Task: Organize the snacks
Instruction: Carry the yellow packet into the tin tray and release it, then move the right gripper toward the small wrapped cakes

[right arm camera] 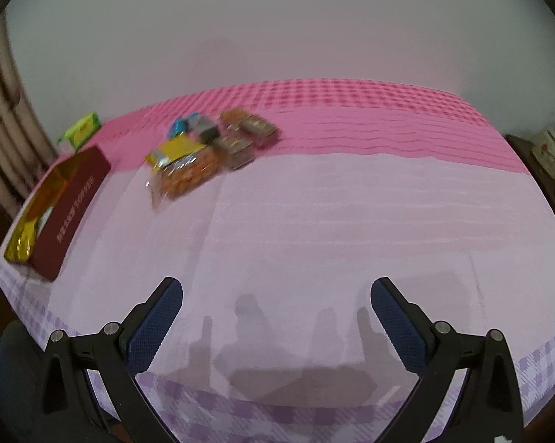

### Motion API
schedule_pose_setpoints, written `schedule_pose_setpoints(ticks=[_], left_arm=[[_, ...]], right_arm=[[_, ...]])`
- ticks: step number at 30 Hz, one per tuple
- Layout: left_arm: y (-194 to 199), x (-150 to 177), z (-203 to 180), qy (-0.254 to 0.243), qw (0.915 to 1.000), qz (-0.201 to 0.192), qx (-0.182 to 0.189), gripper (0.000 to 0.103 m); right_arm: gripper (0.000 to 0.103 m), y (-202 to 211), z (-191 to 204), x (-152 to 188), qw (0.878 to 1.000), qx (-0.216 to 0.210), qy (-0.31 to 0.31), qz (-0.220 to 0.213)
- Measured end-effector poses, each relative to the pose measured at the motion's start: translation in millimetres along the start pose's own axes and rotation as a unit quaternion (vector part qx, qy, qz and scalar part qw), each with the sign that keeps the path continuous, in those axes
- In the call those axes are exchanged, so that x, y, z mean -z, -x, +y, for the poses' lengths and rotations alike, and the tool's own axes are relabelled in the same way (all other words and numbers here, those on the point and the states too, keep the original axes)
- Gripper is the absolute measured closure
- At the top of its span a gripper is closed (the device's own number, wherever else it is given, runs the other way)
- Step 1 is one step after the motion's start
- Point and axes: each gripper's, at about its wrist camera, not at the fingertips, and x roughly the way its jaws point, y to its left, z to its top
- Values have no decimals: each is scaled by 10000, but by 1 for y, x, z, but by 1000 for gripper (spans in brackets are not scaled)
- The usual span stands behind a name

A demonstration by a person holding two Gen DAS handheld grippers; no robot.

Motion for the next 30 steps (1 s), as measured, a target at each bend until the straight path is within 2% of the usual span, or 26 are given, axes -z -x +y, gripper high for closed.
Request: schedule_pose_setpoints(ticks=[8, 10, 16, 24, 30], left_arm=[[7, -2, -1, -57, 9999, -83, 84, 42], [8, -2, -2, -44, 9998, -97, 176, 42], [7, 2, -13, -313, 9994, -62, 152, 42], [4, 7, -29, -710, 9974, -52, 130, 42], [-4, 11, -32, -802, 9967, 37, 79, 42]], right_arm=[[1, -5, 30, -5, 9996, -33, 269, 111], [1, -6, 33, -8, 9996, -53, 239, 121], [1, -17, 36, -23, 9996, -11, 244, 128], [1, -52, 24, -66, 9992, 80, 379, 92], [1, -87, 6, -114, 9993, 48, 377, 37]])
